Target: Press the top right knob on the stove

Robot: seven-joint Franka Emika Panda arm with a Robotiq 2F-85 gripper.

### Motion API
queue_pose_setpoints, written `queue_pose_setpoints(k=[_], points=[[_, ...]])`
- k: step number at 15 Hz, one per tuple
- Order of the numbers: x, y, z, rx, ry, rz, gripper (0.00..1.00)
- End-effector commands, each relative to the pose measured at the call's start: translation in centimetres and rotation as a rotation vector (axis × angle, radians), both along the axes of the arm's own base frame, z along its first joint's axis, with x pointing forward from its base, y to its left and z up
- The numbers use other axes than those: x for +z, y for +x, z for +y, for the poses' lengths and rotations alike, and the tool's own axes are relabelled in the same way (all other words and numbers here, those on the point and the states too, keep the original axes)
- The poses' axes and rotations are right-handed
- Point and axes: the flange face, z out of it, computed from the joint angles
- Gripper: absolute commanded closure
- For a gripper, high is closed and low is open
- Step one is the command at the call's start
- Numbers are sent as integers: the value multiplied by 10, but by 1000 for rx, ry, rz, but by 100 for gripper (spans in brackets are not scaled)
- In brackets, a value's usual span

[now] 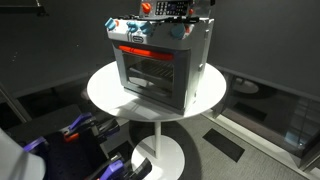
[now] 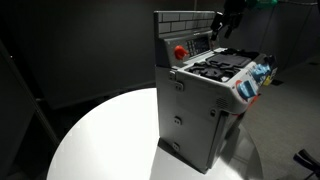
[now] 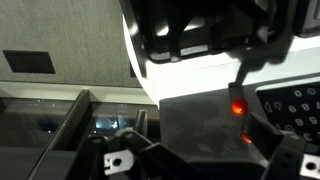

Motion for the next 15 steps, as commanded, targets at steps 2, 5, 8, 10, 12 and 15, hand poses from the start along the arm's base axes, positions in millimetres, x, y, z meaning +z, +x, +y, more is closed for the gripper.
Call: queue_pose_setpoints(k=[2,5,8,10,12,15], points=[[9,-20,-5,30,25,17,0],[13,-40,-8,58,65,49,0],[18,-64,-14,53,69,97,0],[23,-83,-19,33,48,126,0],[28,-101,-25,13,24,156,0],[34,-130,-32,11,-6,201,0]])
